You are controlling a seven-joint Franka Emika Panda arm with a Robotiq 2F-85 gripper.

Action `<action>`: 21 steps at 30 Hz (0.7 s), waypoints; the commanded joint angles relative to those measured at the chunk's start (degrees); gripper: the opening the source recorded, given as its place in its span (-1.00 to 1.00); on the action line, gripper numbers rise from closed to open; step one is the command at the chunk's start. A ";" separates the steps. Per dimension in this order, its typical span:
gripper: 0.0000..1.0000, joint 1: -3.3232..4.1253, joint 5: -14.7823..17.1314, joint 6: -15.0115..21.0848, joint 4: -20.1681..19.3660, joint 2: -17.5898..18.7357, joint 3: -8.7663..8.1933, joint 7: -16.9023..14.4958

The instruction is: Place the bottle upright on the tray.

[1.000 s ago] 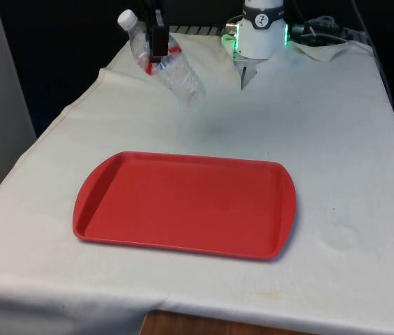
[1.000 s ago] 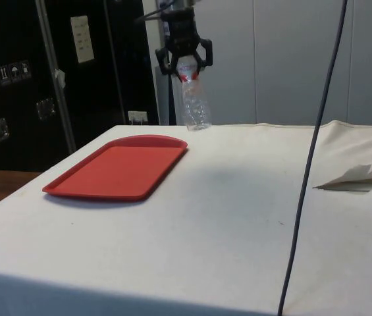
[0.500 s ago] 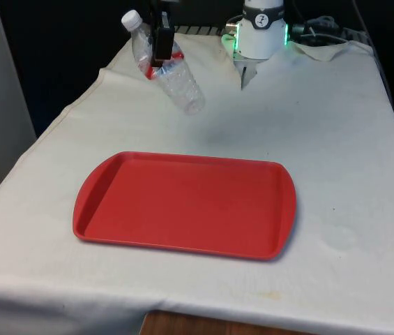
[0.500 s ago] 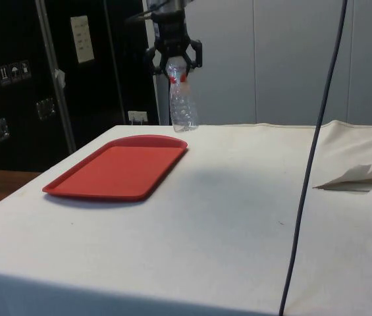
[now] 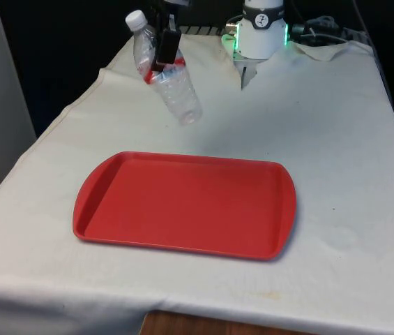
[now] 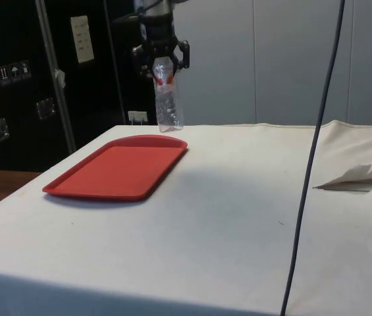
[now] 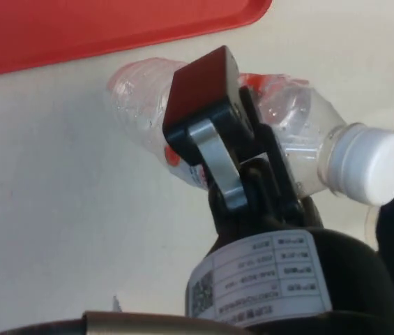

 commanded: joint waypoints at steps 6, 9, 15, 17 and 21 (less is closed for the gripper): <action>-0.35 0.23 -3.78 2.23 0.46 0.74 0.17 3.32; -0.35 0.11 -5.10 3.55 0.23 0.86 0.17 3.50; -0.35 0.06 -6.47 5.10 0.06 1.03 0.06 3.55; -0.35 0.06 -7.16 5.73 0.00 1.15 0.06 3.72; -0.35 0.06 -8.94 7.16 -0.11 1.38 -0.06 4.24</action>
